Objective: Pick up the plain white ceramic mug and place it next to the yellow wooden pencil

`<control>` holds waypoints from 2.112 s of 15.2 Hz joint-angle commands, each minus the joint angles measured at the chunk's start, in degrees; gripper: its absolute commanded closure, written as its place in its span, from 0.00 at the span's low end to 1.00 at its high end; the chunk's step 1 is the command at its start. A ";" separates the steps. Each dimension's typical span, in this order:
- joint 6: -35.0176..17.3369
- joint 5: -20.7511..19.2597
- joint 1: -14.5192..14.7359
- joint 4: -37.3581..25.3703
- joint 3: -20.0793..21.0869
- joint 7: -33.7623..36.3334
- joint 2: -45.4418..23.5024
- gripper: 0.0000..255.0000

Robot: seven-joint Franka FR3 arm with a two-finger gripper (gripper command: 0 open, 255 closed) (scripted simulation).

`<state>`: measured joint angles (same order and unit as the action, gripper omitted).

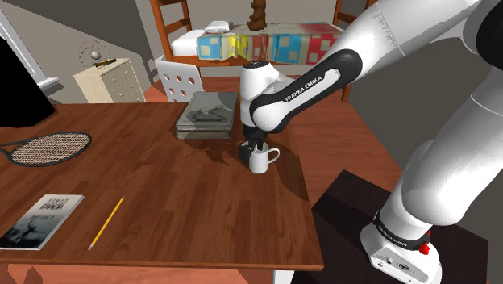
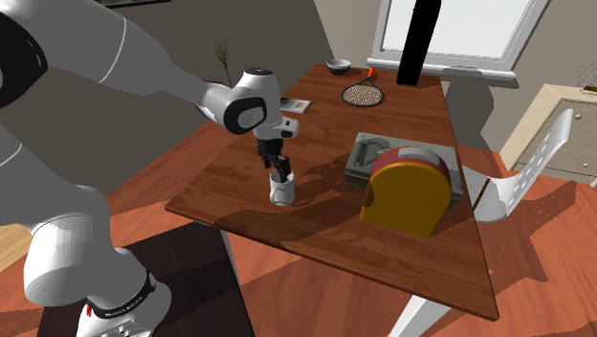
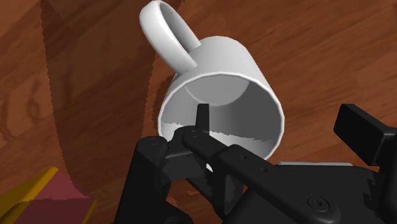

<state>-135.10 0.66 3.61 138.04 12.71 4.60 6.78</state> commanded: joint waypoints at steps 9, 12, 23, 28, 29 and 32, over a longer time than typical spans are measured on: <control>-0.29 -0.05 -0.01 0.11 0.01 0.03 -0.15 1.00; -0.29 -0.05 -0.01 0.11 0.01 0.03 -0.15 1.00; 5.41 0.76 0.09 -2.48 -0.26 -0.66 3.03 1.00; 9.45 1.13 0.13 -4.71 -0.47 -1.01 4.87 1.00; 10.26 1.19 0.14 -5.19 -0.51 -1.07 5.20 1.00; 12.65 1.34 0.15 -6.70 -0.63 -1.23 6.10 1.00</control>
<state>-123.16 1.89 3.74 131.49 12.13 3.47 12.34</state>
